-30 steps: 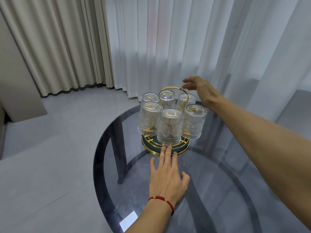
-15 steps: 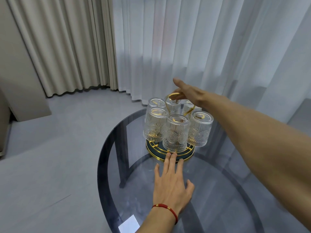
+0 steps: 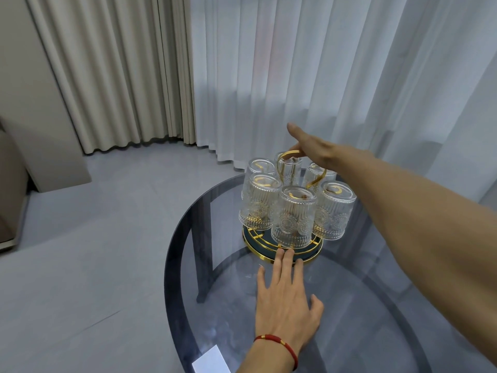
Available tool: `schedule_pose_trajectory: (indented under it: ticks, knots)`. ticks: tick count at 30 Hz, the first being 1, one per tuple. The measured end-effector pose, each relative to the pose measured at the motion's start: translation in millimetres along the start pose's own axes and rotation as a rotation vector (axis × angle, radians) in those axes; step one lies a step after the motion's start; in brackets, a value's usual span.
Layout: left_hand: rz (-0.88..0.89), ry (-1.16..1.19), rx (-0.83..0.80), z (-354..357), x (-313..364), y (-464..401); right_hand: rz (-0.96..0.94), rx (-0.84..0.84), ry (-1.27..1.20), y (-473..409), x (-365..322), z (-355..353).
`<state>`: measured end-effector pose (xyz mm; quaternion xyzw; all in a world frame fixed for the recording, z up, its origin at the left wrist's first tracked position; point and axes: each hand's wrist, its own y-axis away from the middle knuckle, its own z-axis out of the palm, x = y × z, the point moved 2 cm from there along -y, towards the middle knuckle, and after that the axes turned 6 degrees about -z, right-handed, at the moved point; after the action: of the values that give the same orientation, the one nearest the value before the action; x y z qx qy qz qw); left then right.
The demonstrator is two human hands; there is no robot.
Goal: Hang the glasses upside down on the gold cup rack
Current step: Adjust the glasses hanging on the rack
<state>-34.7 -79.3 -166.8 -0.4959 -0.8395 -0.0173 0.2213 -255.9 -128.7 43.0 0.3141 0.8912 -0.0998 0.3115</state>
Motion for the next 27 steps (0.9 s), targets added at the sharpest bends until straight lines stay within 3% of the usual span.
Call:
schedule_pose_trajectory:
  ticks: [15, 22, 27]
  knots:
    - [0.009, -0.003, 0.043, -3, 2, 2, 0.0, 0.012, -0.017, -1, 1, 1]
    - [0.014, -0.018, 0.033, -3, 1, 2, -0.189, 0.054, -0.094, 11, -13, -5]
    - [0.009, -0.012, 0.04, -3, 2, 3, -0.377, 0.044, 0.009, 24, -41, 6]
